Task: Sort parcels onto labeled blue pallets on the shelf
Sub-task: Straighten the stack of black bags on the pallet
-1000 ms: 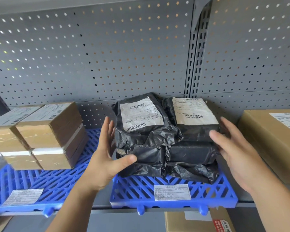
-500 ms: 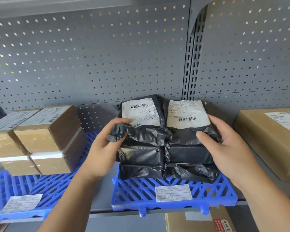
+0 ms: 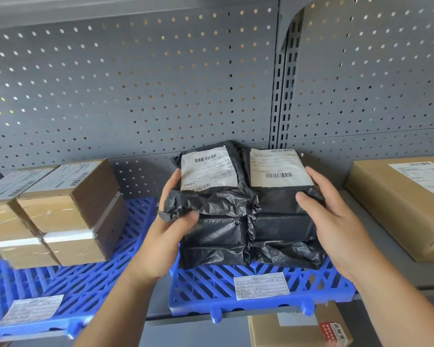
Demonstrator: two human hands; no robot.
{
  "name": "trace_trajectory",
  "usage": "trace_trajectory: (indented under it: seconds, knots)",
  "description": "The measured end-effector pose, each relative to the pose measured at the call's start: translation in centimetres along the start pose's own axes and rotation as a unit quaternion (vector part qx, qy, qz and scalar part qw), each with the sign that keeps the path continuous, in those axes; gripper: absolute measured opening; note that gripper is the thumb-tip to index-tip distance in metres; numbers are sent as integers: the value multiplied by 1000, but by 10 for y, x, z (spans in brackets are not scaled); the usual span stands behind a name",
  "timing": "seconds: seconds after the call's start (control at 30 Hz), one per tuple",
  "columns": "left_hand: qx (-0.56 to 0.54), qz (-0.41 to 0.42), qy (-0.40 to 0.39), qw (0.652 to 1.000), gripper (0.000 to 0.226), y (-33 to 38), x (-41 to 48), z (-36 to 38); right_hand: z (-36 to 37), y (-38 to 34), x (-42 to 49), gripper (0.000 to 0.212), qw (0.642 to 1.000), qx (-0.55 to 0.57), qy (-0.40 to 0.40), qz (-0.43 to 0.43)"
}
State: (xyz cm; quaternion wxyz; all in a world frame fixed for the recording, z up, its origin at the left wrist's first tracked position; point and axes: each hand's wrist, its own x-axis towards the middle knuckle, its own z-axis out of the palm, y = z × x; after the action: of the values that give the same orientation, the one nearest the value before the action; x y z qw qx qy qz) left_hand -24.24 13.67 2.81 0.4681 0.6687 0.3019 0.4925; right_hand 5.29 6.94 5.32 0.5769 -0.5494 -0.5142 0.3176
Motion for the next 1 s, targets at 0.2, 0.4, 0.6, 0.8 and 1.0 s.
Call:
trace_trajectory:
  seconds: [0.2,0.4,0.6,0.8,1.0]
  knots:
    - [46,25,28,998,103,6,-4,18,10,-3,2,62,1000,4,20,6]
    - [88,20,29,995,92,11,-4,23,4,-5,6,82,998,-66,-12,-12]
    - [106,-1,46,993,86,9,-2,19,-7,1,6,105,987,-142,-68,-21]
    - [69,13,55,996,83,13,0,16,-12,8,8,81,989,-131,-60,-45]
    - [115,57,91,988,41,21,7,17,-8,3,13,39,986,-147,-1,-81]
